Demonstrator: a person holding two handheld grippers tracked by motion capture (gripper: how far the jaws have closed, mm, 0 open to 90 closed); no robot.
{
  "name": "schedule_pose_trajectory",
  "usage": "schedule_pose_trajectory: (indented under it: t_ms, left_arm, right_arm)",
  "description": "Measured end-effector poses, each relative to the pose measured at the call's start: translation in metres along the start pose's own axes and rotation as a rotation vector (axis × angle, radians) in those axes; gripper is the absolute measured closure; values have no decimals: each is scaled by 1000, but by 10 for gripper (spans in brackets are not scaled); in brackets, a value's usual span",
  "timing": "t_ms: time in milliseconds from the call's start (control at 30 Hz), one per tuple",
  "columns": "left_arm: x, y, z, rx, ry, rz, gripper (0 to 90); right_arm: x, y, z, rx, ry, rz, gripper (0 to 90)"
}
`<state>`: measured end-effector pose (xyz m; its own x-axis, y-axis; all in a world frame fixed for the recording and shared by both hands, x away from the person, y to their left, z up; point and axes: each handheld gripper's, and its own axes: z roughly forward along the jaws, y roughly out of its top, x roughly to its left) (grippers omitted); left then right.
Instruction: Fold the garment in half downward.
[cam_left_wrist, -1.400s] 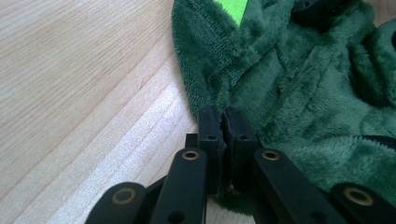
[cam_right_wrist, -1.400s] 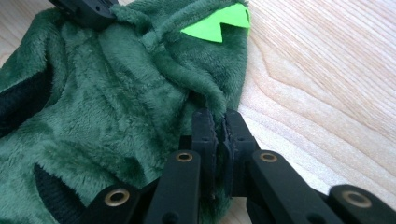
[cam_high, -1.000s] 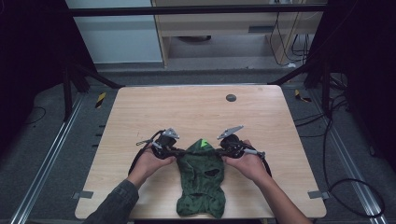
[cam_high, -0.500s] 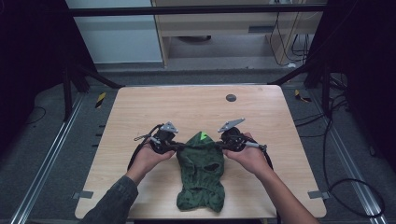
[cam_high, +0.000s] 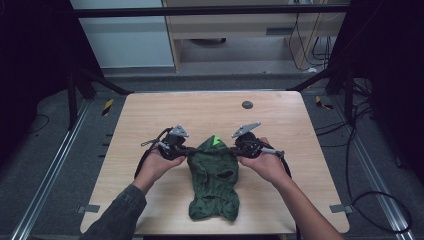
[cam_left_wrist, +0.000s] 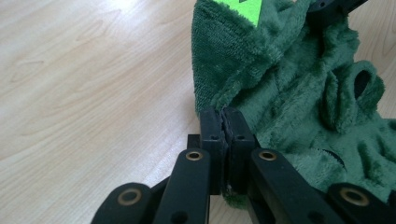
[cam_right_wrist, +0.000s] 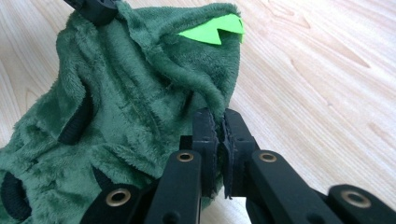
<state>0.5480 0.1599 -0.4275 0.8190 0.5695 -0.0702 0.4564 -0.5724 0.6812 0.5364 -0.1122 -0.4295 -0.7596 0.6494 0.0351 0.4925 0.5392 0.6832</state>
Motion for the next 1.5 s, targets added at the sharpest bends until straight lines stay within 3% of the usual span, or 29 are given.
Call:
schedule_pose_trajectory:
  t_ms: [967,1500]
  left_arm:
    - [12,21,-8,-36,49,10,880]
    - [19,40,-15,-51,85,40,881]
  right_arm:
    - [-14,28,-6,-30,-41,-40,853]
    - [-20,40,-10,-49,-68,-41,849]
